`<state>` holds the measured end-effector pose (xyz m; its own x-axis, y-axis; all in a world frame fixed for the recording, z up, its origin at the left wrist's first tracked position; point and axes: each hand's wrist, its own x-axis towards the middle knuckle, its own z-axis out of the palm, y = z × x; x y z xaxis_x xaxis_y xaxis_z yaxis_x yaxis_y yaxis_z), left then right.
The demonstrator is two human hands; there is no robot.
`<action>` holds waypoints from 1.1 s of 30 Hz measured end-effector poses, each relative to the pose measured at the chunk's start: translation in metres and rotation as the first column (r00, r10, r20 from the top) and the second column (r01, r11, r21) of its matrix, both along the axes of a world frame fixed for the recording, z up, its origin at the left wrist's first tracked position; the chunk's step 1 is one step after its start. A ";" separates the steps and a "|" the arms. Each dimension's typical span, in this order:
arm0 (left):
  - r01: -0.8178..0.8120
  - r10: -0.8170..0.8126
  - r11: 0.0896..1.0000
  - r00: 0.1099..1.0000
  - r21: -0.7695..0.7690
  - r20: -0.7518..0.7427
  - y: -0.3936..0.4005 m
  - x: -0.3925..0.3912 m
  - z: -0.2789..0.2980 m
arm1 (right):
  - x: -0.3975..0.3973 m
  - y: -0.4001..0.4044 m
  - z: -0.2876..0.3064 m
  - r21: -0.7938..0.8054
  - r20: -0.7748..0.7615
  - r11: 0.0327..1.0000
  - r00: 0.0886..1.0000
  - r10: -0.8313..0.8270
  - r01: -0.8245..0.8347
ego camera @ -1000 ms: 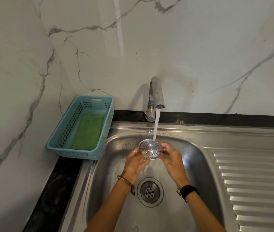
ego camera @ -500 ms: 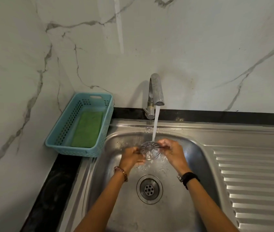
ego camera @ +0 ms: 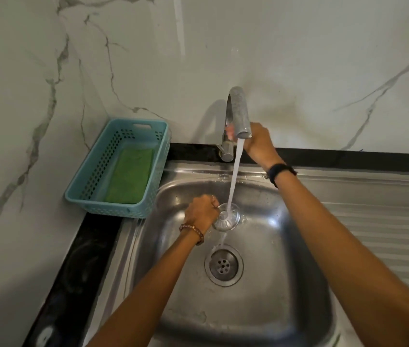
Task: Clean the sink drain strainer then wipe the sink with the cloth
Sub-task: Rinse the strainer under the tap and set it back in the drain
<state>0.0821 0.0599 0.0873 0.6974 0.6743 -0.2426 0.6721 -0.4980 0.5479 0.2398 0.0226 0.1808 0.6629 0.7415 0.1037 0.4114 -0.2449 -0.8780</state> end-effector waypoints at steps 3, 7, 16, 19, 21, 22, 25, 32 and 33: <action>-0.006 0.006 0.999 1.000 -0.036 -0.007 -0.004 0.007 -0.004 | 0.004 0.032 -0.007 -0.229 -0.069 0.949 0.976 0.207 -0.218; -0.041 0.043 0.996 0.999 -0.084 0.024 -0.005 0.004 -0.014 | -0.003 0.035 -0.022 -0.145 -0.419 0.964 0.897 0.143 -0.222; -0.125 0.205 0.926 0.959 -0.357 0.197 0.002 -0.020 -0.033 | -0.054 -0.067 -0.103 -0.131 -0.513 0.991 0.853 -0.094 0.030; -0.021 0.194 0.895 0.918 -0.446 0.346 -0.007 -0.034 -0.037 | -0.079 -0.096 -0.128 -0.310 -0.319 0.947 0.947 -0.026 -0.079; 0.091 0.092 0.924 0.889 -0.371 0.448 -0.016 -0.044 -0.043 | -0.096 -0.109 -0.131 -0.262 -0.057 0.964 0.996 -0.064 0.047; 0.116 0.035 0.950 0.884 -0.290 0.466 -0.020 -0.049 -0.048 | -0.105 -0.115 -0.131 -0.224 0.119 0.970 0.991 -0.065 0.091; 0.138 -0.085 0.984 0.922 -0.115 0.377 -0.023 -0.061 -0.067 | -0.116 -0.127 -0.141 -0.276 0.339 0.957 0.941 0.012 0.087; 0.273 -0.285 0.954 0.954 -0.124 -0.094 -0.031 -0.083 -0.123 | -0.122 -0.122 -0.193 -0.447 -0.061 0.862 0.953 -0.297 0.240; 0.293 -0.313 0.947 0.936 -0.133 -0.164 -0.034 -0.084 -0.131 | -0.125 -0.120 -0.199 -0.467 -0.118 0.847 0.931 -0.344 0.254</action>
<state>-0.0016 0.0261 -0.0433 0.8026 0.4020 -0.4407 0.5905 -0.6400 0.4917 0.1151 -0.0977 -0.0181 0.8327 0.4421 -0.3334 0.0922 -0.7044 -0.7038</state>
